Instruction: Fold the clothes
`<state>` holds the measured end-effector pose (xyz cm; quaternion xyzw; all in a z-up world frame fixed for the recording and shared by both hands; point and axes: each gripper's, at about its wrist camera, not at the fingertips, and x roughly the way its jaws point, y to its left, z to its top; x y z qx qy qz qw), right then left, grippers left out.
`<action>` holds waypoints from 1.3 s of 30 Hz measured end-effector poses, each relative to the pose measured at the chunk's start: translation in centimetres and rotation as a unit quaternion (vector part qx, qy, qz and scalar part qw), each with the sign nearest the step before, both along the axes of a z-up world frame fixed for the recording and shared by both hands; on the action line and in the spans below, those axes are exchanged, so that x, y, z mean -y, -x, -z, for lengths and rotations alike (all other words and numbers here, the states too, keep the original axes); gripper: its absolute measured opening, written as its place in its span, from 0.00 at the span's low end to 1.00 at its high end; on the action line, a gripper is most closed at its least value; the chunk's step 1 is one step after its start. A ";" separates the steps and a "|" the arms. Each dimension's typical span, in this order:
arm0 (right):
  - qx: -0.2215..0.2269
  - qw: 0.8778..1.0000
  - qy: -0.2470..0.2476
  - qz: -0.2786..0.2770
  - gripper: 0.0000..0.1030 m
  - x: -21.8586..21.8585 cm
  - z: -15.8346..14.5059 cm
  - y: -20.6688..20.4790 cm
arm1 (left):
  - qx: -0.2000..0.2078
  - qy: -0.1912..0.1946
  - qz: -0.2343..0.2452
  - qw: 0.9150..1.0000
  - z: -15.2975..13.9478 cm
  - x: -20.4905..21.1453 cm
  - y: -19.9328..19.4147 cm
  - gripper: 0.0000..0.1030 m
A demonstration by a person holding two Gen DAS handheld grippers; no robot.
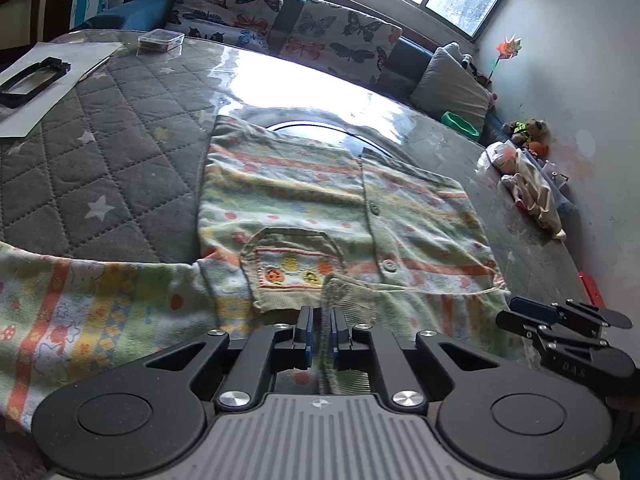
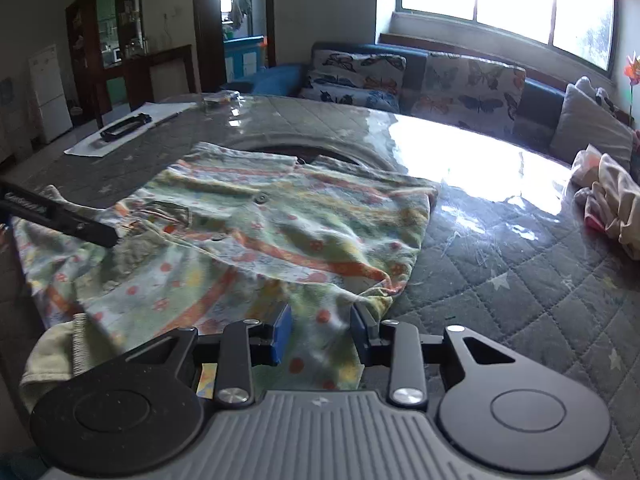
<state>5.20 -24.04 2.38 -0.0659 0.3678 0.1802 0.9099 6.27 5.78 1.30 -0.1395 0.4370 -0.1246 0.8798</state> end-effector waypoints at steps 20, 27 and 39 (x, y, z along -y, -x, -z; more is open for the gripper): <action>0.005 1.000 0.020 -0.011 0.26 0.1 -0.1 2.4 | 0.015 -0.031 0.087 0.996 0.2 5.9 2.4 0.12; -0.004 1.000 0.015 -0.020 0.26 0.6 0.1 5.2 | 0.017 -0.039 0.083 0.996 0.2 6.0 2.8 0.16; 0.008 1.000 0.012 -0.014 0.37 0.1 0.0 6.6 | 0.024 -0.071 0.067 0.995 -0.3 6.6 4.0 0.38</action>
